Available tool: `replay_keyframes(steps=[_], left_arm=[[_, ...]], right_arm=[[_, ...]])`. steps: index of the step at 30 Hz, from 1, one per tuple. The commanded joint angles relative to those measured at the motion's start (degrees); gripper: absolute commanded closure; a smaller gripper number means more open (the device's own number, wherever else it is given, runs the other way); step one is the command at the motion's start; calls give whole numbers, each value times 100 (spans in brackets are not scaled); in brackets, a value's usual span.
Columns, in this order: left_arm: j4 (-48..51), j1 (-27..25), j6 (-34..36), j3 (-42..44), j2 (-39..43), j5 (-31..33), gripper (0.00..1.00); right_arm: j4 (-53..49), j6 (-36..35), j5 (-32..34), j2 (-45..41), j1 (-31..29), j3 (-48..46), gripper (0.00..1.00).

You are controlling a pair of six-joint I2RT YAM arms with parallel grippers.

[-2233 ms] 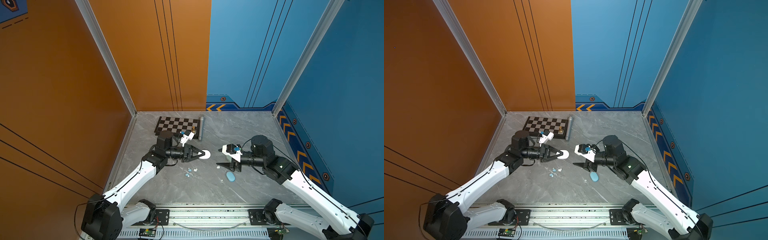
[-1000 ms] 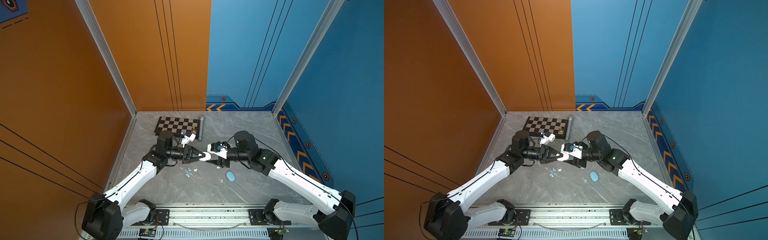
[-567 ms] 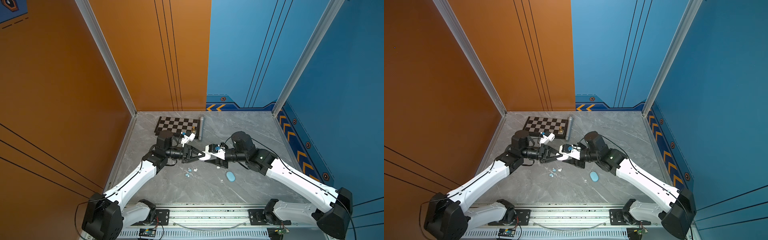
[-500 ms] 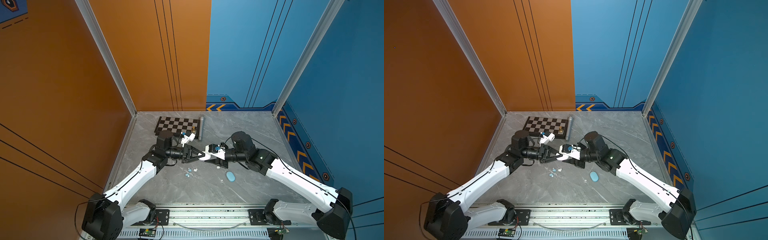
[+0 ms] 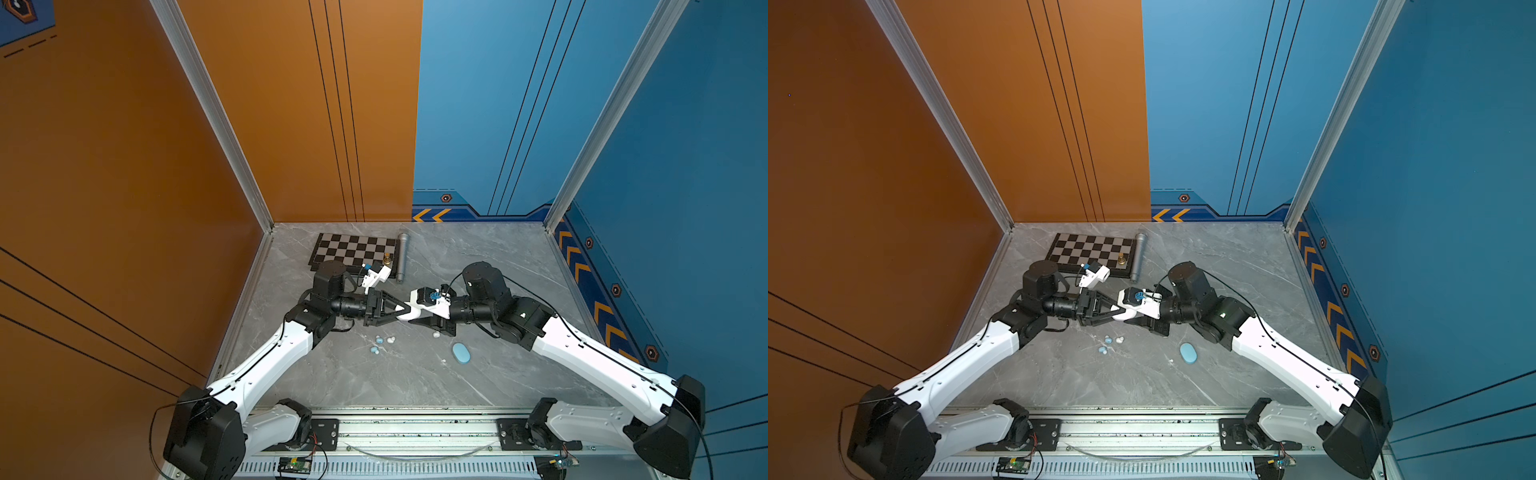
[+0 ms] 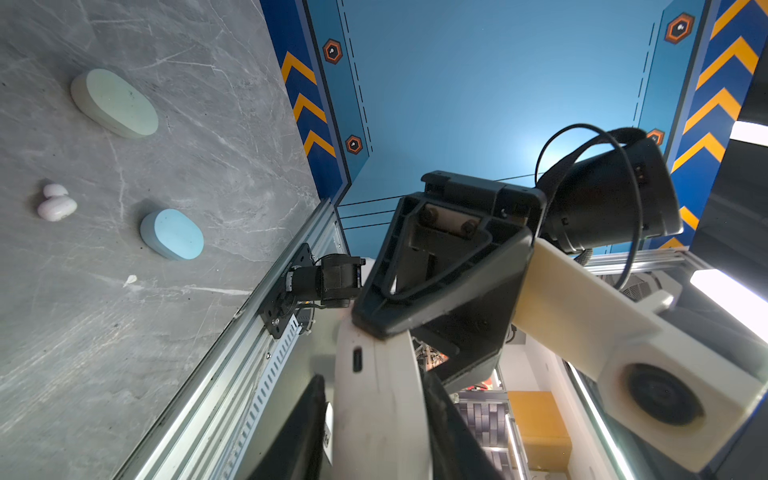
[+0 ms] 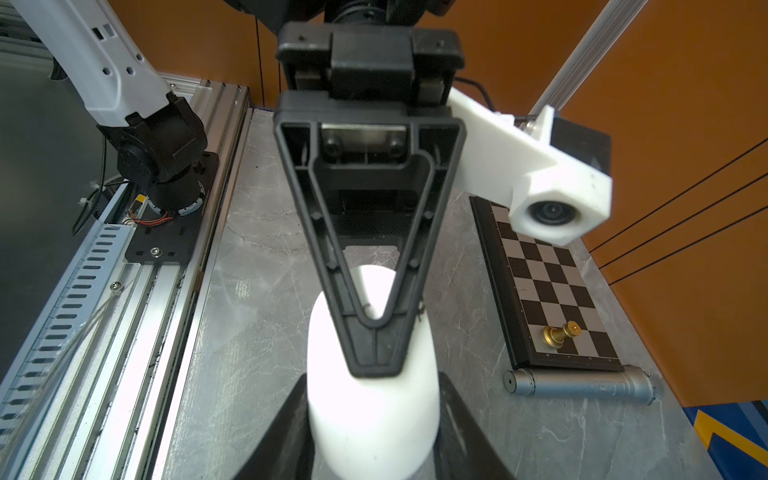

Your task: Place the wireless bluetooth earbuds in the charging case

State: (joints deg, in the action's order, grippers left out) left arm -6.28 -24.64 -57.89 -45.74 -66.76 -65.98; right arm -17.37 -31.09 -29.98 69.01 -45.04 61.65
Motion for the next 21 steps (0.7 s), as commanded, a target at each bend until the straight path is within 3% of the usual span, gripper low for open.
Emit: replay_keyframes(steps=[1, 5, 12, 18, 21], left_arm=[[-1, 14, 607, -16, 315, 244, 47], [662, 73, 1627, -187, 627, 644, 38], [1060, 104, 3552, -72, 1483, 1487, 38], [1765, -393, 5832, 17, 2132, 2510, 27], [2164, -630, 6411, -162, 2029, 2818, 27]], right_arm=[[173, 179, -137, -19, 0, 172, 76], [107, 408, -338, -97, 166, 169, 79], [-269, 943, -1020, -169, 708, 222, 79], [-716, 1318, -1747, -170, 995, 436, 80], [-868, 1436, -1996, -182, 1006, 516, 80]])
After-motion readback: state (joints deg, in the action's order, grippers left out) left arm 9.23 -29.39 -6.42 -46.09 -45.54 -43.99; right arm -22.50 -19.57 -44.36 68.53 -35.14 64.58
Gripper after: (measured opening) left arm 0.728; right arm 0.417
